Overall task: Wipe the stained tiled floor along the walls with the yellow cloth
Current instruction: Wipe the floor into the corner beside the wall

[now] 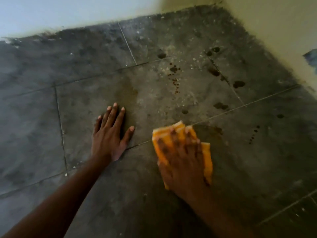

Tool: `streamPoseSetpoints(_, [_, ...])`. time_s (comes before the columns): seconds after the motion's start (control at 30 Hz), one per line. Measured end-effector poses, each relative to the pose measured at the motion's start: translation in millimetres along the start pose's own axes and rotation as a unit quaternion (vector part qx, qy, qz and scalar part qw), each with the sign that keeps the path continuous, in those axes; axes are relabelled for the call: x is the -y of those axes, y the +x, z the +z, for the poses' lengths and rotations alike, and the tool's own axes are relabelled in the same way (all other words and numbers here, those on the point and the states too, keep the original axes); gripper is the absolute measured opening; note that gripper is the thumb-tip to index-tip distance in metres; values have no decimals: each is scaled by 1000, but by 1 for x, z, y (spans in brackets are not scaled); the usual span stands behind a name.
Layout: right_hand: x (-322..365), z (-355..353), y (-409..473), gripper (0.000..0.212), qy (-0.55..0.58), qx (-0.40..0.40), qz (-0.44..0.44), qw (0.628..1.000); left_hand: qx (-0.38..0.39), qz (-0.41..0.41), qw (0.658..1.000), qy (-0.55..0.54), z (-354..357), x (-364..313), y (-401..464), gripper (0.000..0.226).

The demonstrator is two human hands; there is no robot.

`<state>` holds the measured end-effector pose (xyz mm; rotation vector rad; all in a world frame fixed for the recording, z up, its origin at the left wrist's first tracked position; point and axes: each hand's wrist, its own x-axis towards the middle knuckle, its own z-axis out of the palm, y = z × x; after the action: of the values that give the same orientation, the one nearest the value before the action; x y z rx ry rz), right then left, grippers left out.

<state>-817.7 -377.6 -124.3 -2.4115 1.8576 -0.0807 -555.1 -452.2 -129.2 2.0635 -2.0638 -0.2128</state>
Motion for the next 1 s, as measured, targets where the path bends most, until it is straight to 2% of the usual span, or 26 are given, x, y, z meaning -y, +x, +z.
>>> streamPoseSetpoints(0.03, [0, -6, -19, 77, -13, 13, -43, 999, -3, -2, 1000, 0, -2, -1, 1, 77])
streamPoseSetpoints(0.1, [-23, -17, -35, 81, -33, 35, -74, 996, 4, -4, 1000, 2, -4, 1, 1, 75])
streamPoseSetpoints(0.13, [-43, -19, -27, 81, -49, 40, -56, 996, 5, -3, 1000, 5, -3, 0, 1, 74])
streamPoseSetpoints(0.2, [-68, -17, 20, 80, -53, 24, 36, 998, -5, -3, 1000, 12, 0, 1, 1, 69])
streamPoseSetpoints(0.27, [-61, -10, 84, 79, -15, -10, 119, 993, -24, 1, 1000, 2, 2, 3, 0, 64])
streamPoseSetpoints(0.33, [-33, -1, 133, 78, 7, -12, 128, 992, -44, 8, 999, -23, 7, 6, 4, 60])
streamPoseSetpoints(0.4, [4, 2, 135, 74, 3, -25, 59, 998, -71, -18, 997, -32, 7, 7, 5, 59])
streamPoseSetpoints(0.47, [19, 0, 93, 73, -20, -10, -59, 998, -83, -49, 995, -26, 4, 5, 4, 58])
streamPoseSetpoints(0.53, [0, -7, 42, 75, -25, 5, -173, 985, -75, -54, 995, -21, 1, 1, 5, 58])
streamPoseSetpoints(0.6, [-44, -17, 41, 78, -55, 20, -242, 969, -63, -53, 996, -19, -1, 1, 5, 59])
streamPoseSetpoints(0.67, [-71, -17, 79, 76, -78, 30, -201, 976, -55, -51, 997, -20, 1, 2, 4, 60])
streamPoseSetpoints(0.73, [-59, -10, 127, 72, -28, 8, -36, 999, -56, -50, 997, -28, 4, 4, 6, 59])
streamPoseSetpoints(0.77, [-41, -7, 146, 71, 4, -11, 50, 999, -62, -47, 996, -35, 5, 5, 7, 59])
streamPoseSetpoints(0.83, [-1, -1, 157, 71, 35, -39, 135, 990, -79, -61, 993, -70, 5, 6, 6, 59])
streamPoseSetpoints(0.87, [14, 2, 147, 69, 38, -50, 124, 990, -87, -75, 989, -96, 2, 6, 7, 59])
streamPoseSetpoints(0.93, [28, 2, 100, 67, 26, -42, 38, 998, -87, -100, 982, -133, -6, 4, 16, 60])
streamPoseSetpoints(1.0, [28, -2, 53, 69, 24, -11, -25, 999, -69, -93, 987, -108, -18, 13, 39, 61])
